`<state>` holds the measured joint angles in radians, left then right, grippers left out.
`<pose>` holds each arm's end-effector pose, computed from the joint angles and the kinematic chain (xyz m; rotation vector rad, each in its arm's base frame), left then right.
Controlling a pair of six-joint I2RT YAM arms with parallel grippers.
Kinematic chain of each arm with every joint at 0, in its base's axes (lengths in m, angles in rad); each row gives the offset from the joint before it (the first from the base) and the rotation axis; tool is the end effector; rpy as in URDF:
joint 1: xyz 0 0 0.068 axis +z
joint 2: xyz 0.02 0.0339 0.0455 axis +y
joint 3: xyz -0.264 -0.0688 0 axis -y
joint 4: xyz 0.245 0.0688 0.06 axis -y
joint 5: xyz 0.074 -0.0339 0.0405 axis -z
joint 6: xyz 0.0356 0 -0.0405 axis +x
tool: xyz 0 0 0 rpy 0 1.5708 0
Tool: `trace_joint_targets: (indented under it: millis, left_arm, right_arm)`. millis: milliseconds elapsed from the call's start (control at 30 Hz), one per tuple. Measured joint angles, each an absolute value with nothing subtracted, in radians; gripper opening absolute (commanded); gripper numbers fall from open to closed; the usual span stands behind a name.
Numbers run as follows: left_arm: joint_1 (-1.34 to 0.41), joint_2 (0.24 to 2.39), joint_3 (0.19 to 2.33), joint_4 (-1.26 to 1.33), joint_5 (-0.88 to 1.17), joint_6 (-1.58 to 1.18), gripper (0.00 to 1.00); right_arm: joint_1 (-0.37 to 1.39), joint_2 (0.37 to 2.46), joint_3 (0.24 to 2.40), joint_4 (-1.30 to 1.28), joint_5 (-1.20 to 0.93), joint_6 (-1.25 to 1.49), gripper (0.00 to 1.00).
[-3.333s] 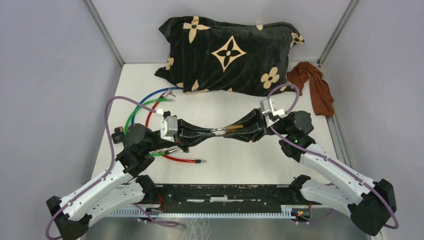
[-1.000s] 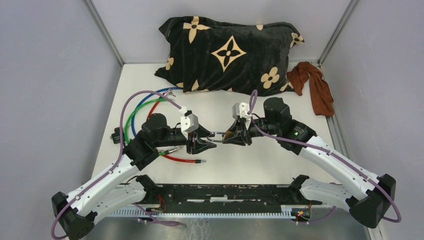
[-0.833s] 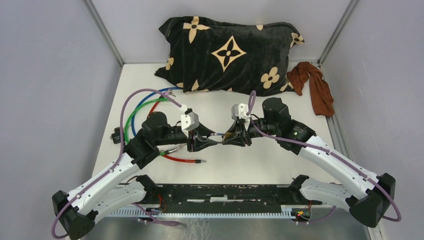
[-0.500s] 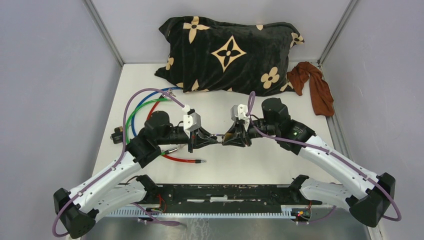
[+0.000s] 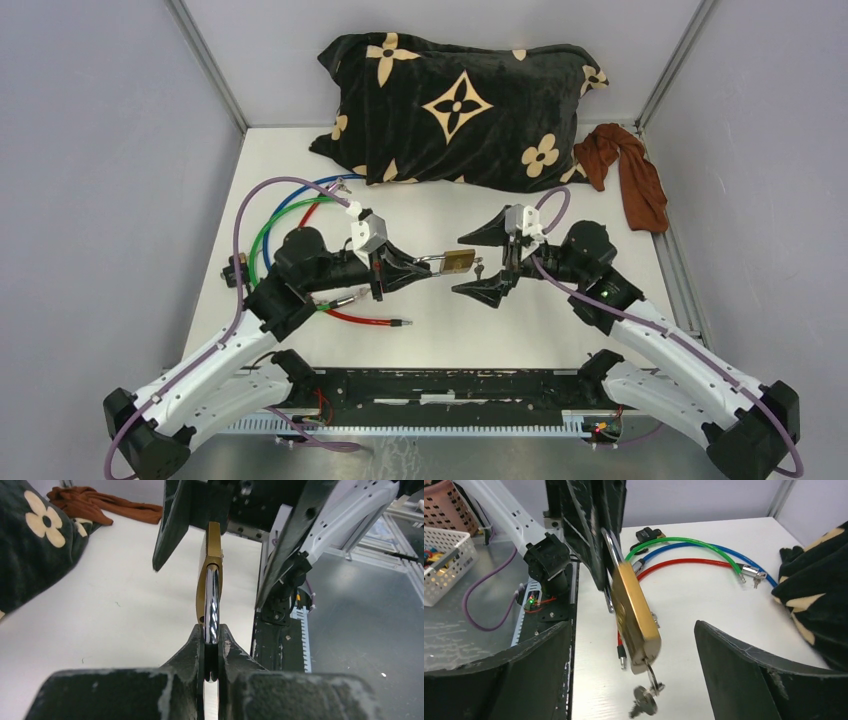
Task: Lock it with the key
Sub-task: Lock the lock.
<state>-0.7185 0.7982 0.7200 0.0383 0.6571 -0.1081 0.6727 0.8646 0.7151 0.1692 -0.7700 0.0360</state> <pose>0.1263 -0.1393 0.3392 1.0085 1.4075 -1.1487 0.1405 0.1436 0.3392 -1.0931 1.2711 1.1371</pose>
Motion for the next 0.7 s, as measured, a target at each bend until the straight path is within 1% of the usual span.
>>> trace_joint_targets:
  millis: [67, 200, 333, 367, 467, 500, 533, 567, 633, 700]
  left_arm:
    - [-0.713, 0.785, 0.711, 0.068, 0.665, -0.133, 0.02]
    - [-0.708, 0.771, 0.690, 0.130, 0.687, -0.174, 0.02]
    - [-0.707, 0.766, 0.672, 0.160, 0.692, -0.205, 0.02]
    - [-0.707, 0.765, 0.669, 0.165, 0.692, -0.210, 0.02]
    - [-0.706, 0.765, 0.664, 0.173, 0.692, -0.221, 0.02]
    - [-0.706, 0.765, 0.664, 0.175, 0.692, -0.223, 0.02]
    - [-0.706, 0.765, 0.664, 0.180, 0.692, -0.224, 0.02]
    - [-0.706, 0.765, 0.664, 0.184, 0.693, -0.227, 0.02]
    - [-0.706, 0.765, 0.664, 0.190, 0.693, -0.228, 0.02]
    - [-0.706, 0.765, 0.664, 0.191, 0.698, -0.228, 0.02]
  right_arm:
    - [0.656, 0.865, 0.648, 0.278, -0.778, 0.113, 0.97]
    - [0.652, 0.891, 0.568, 0.441, -0.794, 0.246, 0.87]
    - [0.652, 0.913, 0.549, 0.614, -0.824, 0.381, 0.86]
    - [0.652, 0.916, 0.549, 0.649, -0.829, 0.403, 0.83]
    - [0.652, 0.916, 0.549, 0.730, -0.833, 0.453, 0.65]
    - [0.652, 0.918, 0.549, 0.748, -0.833, 0.469, 0.61]
    - [0.653, 0.921, 0.549, 0.765, -0.834, 0.481, 0.61]
    - [0.653, 0.927, 0.549, 0.781, -0.835, 0.495, 0.63]
    - [0.656, 0.942, 0.549, 0.805, -0.837, 0.522, 0.71]
    - [0.660, 0.950, 0.549, 0.808, -0.836, 0.536, 0.73]
